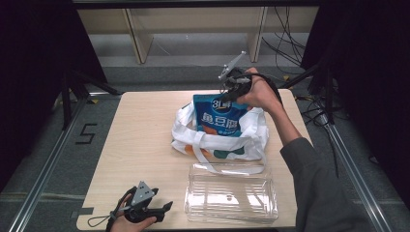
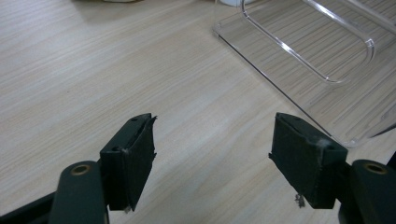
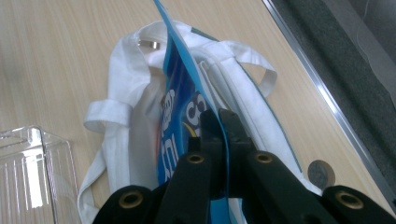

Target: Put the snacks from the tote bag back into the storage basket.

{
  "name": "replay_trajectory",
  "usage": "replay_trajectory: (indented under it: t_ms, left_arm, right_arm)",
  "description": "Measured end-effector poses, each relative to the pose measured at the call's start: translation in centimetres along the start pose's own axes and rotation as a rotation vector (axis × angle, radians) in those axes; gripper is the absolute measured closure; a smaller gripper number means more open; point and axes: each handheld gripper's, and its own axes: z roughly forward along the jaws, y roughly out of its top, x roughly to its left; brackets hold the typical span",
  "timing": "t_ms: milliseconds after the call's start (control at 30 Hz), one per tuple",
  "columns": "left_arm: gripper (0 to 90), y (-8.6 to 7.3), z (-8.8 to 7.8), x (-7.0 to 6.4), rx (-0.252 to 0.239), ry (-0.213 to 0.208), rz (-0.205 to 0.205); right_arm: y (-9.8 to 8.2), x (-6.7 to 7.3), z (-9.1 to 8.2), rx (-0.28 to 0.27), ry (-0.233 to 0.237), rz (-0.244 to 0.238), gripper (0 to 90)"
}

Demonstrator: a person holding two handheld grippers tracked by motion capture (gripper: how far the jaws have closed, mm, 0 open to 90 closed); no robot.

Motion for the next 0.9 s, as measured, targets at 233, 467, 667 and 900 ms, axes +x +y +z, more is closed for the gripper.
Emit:
replay_trajectory:
  t_ms: [233,467,667,900]
  left_arm:
    - [30.4,0.0,0.1,-0.1,-0.005,0.004,0.002]
    - [30.7,0.0,-0.1,0.0,0.003,0.01,0.013]
    - [30.8,-0.1,-0.1,0.1,0.009,0.018,0.01]
    - [30.8,-0.1,-0.2,0.3,0.007,0.026,0.012]
  right_arm:
    - [0.3,0.0,-0.1,0.013,-0.003,-0.033,90.0]
    - [1.4,-0.2,-1.9,-0.016,-0.034,-0.059,90.0]
    - [3.2,0.2,-4.6,-0.036,-0.056,-0.102,90.0]
    - [4.6,0.9,-7.3,-0.051,-0.071,-0.116,90.0]
